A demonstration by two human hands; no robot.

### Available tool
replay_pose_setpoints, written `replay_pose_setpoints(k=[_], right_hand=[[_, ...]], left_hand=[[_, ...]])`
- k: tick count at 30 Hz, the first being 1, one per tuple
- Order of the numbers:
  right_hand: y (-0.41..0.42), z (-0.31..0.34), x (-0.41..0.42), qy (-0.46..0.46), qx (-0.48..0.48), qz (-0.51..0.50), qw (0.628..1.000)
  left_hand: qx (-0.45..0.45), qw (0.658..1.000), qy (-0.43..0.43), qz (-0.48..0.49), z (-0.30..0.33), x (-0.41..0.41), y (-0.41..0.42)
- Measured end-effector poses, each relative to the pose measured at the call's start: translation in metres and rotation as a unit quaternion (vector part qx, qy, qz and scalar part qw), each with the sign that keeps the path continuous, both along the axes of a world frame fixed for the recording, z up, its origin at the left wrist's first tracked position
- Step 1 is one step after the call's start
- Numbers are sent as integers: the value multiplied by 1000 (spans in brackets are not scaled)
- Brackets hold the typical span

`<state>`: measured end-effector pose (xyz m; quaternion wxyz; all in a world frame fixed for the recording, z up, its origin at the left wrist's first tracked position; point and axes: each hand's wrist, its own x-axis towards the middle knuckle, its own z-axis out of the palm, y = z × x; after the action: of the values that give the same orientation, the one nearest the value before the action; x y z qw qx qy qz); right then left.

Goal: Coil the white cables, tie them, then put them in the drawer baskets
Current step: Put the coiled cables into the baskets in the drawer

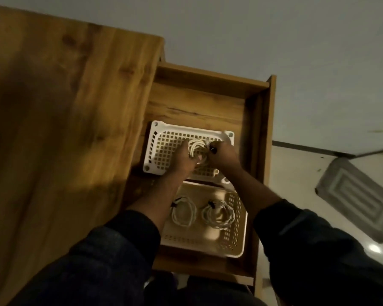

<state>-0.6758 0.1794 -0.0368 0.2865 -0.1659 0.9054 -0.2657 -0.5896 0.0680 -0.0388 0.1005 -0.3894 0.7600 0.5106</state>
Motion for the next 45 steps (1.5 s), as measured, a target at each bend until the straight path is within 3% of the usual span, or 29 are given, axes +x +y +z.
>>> replay_pose_setpoints(k=[3,5,16,29,39,45], right_hand=[[2,-11,2,-4,8,-10,1000],[-1,-11,2,8,10,-10,1000],[15,18,3,53,42,-20,998],[67,47,38,114,-52,-24,992],[140,72,113,196,-40,-24,979],[190,78,167,193,-32,-91,976]], left_hand=[[-130,988,-51,-69,-1,-13,3],[-152,983,-71,-79,0,-19,2],[-95,987,-44,-120,19,-9,10],[-187,971,71,-130,41,34,37],[-209,955,154,-140,70,85,95],[-182,953,177,-166,92,131,156]])
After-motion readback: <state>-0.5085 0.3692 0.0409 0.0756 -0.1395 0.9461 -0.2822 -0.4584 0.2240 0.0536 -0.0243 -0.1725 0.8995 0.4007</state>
